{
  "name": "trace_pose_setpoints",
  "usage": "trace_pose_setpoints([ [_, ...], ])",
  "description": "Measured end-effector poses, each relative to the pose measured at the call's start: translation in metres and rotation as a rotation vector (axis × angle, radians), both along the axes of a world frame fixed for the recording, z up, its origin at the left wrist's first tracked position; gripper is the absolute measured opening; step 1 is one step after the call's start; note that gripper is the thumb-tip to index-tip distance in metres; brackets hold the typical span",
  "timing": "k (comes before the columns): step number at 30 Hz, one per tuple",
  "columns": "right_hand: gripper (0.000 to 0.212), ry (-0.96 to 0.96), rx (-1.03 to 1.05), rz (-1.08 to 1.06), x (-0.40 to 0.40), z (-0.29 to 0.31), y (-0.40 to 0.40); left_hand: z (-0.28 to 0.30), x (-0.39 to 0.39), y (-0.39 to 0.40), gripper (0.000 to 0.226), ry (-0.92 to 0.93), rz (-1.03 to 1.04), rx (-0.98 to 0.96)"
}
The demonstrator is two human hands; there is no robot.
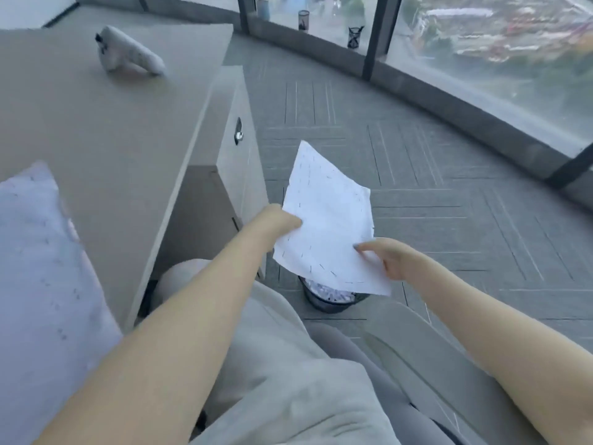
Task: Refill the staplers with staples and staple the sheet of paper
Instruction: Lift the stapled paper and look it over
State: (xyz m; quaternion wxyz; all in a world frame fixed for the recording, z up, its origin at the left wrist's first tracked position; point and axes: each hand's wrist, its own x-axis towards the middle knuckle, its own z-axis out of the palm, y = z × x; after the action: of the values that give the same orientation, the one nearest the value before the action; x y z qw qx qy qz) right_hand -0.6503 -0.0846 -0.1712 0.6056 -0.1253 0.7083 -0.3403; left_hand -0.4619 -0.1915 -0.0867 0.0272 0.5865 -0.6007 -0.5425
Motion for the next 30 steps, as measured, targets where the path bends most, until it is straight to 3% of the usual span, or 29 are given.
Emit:
trace_pose_setpoints([
  [4, 0.035, 0.068, 0.252, -0.049, -0.026, -0.055, 0.013, -0.066, -0.014, 0.016, 0.032, -0.055, 0.052, 0.373],
  [7, 0.037, 0.079, 0.392, -0.044, -0.039, -0.083, 0.015, -0.092, -0.027, 0.016, 0.019, -0.080, 0.109, 0.476],
  [15, 0.030, 0.111, 0.476, -0.090, -0.052, -0.103, -0.015, -0.120, -0.053, -0.009, 0.028, 0.078, 0.474, 0.522],
  [23, 0.034, -0.002, 0.425, -0.227, -0.051, -0.097, -0.030, -0.111, -0.061, -0.014, 0.050, 0.087, 0.473, 0.572],
  [27, 0.037, 0.018, 0.400, -0.255, -0.033, -0.084, -0.035, -0.089, -0.060, -0.020, 0.045, 0.124, 0.495, 0.499],
  [30, 0.035, 0.108, 0.213, -0.302, -0.013, -0.059, -0.058, -0.051, -0.060, -0.031, 0.019, 0.240, 0.562, 0.381],
])
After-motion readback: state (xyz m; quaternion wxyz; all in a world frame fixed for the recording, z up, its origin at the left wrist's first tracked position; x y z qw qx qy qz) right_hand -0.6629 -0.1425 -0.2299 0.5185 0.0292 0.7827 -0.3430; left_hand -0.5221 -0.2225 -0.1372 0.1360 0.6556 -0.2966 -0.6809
